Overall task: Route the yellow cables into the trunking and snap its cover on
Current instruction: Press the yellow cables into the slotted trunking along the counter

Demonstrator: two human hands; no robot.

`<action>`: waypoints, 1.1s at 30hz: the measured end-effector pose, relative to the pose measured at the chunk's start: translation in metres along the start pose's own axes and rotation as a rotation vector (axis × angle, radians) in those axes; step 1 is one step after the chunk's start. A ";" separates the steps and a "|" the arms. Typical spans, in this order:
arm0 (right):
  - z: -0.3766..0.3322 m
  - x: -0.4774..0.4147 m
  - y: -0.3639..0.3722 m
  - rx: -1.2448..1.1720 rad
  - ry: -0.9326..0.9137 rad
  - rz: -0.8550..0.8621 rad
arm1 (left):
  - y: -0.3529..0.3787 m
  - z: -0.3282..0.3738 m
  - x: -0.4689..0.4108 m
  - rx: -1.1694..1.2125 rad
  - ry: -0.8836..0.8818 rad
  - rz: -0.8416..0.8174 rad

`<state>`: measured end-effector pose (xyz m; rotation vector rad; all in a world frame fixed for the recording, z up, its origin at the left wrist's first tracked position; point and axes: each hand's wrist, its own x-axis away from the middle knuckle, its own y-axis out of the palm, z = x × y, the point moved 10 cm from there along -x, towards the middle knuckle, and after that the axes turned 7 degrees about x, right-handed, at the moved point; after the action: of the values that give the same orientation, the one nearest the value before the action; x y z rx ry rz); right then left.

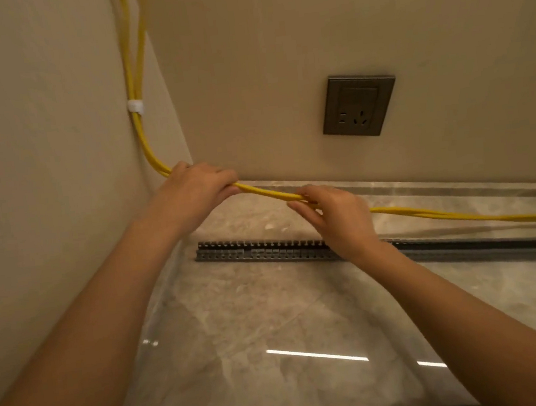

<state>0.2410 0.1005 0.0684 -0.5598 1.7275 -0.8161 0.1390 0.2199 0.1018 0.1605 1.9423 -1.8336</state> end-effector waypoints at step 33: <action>-0.088 -0.015 0.010 -0.178 -0.143 -0.222 | 0.036 -0.041 0.061 -0.104 -0.261 -0.240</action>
<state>0.1619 0.1396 0.0855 -0.9213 1.6343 -0.7596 0.0890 0.2499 0.0444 -0.3419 1.9296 -1.7882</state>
